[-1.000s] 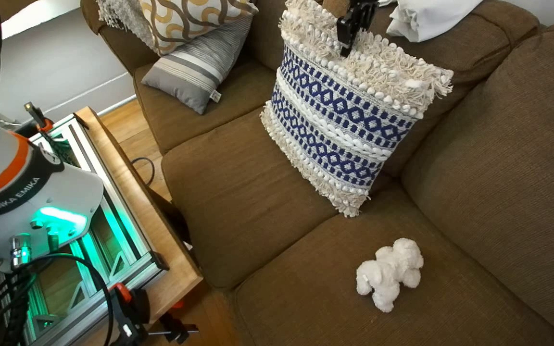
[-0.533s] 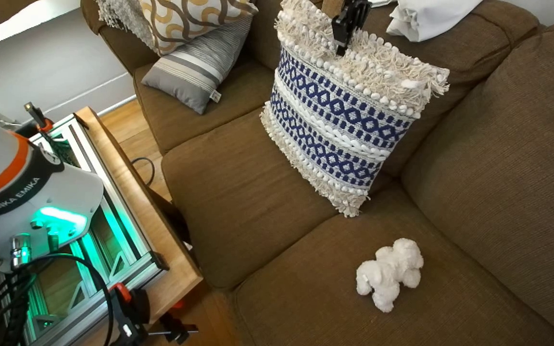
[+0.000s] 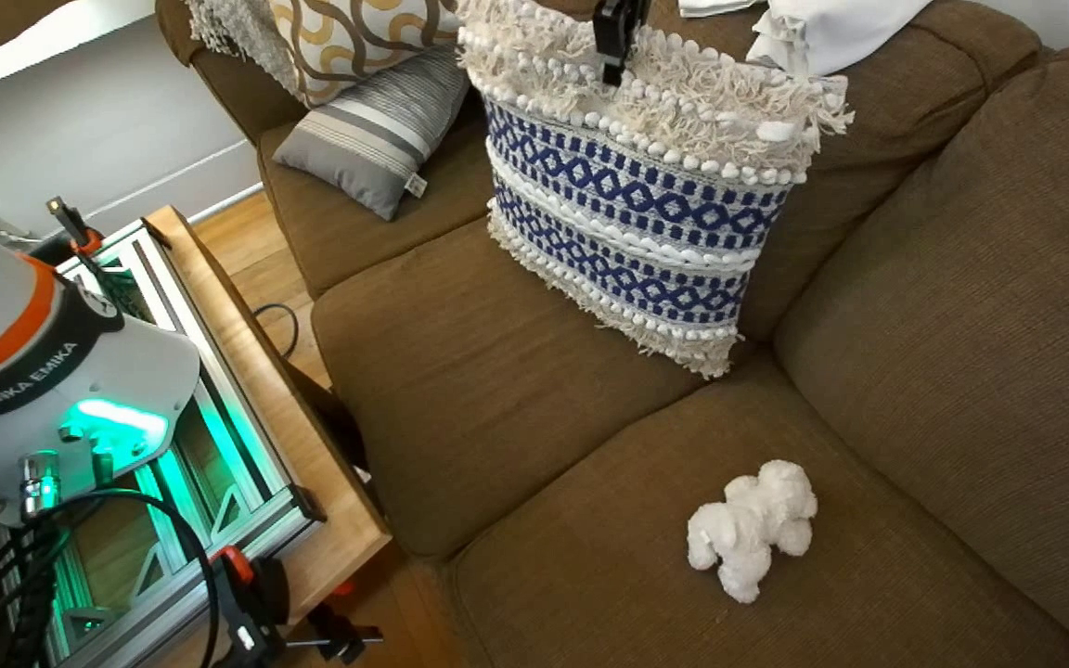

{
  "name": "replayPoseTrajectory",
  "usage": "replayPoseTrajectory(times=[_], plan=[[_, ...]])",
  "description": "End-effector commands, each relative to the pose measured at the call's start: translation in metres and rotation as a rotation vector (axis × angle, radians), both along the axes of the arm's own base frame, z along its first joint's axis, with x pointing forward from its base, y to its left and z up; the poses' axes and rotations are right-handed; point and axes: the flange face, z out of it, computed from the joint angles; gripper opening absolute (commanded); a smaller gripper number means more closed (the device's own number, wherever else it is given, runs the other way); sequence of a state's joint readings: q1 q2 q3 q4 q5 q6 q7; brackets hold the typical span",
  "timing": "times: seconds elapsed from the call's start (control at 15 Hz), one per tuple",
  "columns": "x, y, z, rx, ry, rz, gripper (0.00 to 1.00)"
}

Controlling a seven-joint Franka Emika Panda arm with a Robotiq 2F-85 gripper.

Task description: Put the blue pillow against the other pillows

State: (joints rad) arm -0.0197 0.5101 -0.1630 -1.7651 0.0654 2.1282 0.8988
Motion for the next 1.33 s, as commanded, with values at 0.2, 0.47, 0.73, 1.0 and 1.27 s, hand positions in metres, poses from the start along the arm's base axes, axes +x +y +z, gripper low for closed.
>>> replayPoseTrajectory(times=[0.2,0.47,0.73,1.0,1.27], plan=[[-0.085,0.051,0.071,0.048,-0.010,0.249,0.04],[-0.114,0.087,0.121,0.040,-0.046,0.369,0.04],[-0.140,0.135,0.180,0.005,-0.059,0.531,0.04],[-0.154,0.185,0.245,0.014,-0.118,0.677,0.04],[-0.156,0.224,0.279,0.080,-0.139,0.795,0.04]])
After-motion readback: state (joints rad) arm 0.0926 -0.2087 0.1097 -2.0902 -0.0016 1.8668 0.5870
